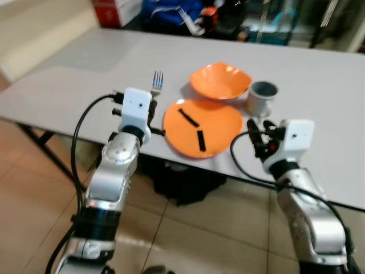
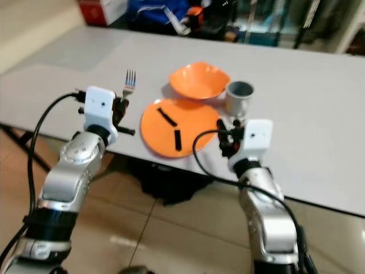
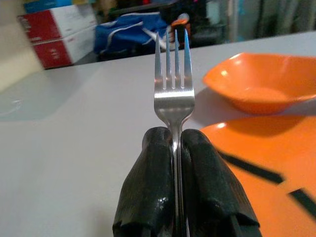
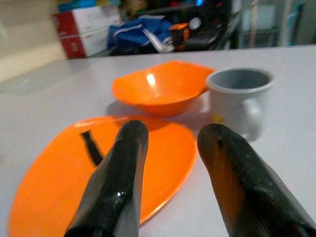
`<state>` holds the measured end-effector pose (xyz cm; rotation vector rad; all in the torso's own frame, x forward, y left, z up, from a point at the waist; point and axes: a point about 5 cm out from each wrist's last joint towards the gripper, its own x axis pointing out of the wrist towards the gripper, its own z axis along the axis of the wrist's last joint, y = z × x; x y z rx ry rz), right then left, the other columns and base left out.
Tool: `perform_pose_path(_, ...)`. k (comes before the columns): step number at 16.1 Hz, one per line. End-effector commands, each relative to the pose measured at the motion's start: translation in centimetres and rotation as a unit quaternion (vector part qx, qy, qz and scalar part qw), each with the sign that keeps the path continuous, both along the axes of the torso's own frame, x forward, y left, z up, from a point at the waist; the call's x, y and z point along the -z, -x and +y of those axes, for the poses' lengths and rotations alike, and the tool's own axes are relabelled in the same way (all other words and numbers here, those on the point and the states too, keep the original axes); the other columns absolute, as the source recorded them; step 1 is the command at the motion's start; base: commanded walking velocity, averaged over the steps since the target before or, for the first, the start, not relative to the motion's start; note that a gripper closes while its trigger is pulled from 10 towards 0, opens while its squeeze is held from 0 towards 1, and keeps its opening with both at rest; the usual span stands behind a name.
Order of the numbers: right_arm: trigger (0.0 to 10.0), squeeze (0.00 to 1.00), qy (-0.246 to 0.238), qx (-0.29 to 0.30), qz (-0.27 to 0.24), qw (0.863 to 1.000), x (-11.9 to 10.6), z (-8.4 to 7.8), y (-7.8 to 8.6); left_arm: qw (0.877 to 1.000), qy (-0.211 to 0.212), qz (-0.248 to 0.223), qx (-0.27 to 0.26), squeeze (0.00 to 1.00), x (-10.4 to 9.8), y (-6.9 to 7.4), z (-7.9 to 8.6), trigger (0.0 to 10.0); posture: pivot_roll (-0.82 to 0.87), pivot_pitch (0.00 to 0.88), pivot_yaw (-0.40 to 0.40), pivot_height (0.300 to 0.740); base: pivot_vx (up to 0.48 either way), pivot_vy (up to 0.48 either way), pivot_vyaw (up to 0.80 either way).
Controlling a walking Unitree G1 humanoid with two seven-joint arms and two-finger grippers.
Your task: Setting the table
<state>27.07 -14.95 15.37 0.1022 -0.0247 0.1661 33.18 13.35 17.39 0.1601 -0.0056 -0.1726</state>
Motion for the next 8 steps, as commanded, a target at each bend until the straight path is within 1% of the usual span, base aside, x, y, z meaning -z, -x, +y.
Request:
perform_pose_path(1,10.0,0.00,-0.006,0.004,0.011,1.000,0.3,-0.1,0.2,1.000,0.006,-0.001,0.008,0.00,-0.4,-0.1,-0.2,10.0,0.01,0.033,0.091,0.740,0.311,0.000,0.00)
perform_pose_path(2,10.0,0.00,-0.014,0.004,0.019,1.000,0.5,0.0,0.3,1.000,0.008,0.002,0.008,0.00,-0.3,-0.1,-0.3,10.0,0.01,0.033,0.091,0.740,0.322,0.000,0.00)
perform_pose_path(4,10.0,0.00,0.003,-0.014,0.054,0.998,1.7,0.5,0.6,1.000,0.010,0.010,0.012,0.00,0.0,-0.1,-0.4,10.0,0.01,0.028,0.094,0.740,0.319,0.000,0.00)
perform_pose_path(8,10.0,0.00,0.000,-0.006,0.058,0.998,1.9,0.2,0.8,0.999,0.013,0.019,0.028,0.00,0.4,0.0,-0.6,10.0,0.01,0.021,0.094,0.740,0.326,0.000,0.00)
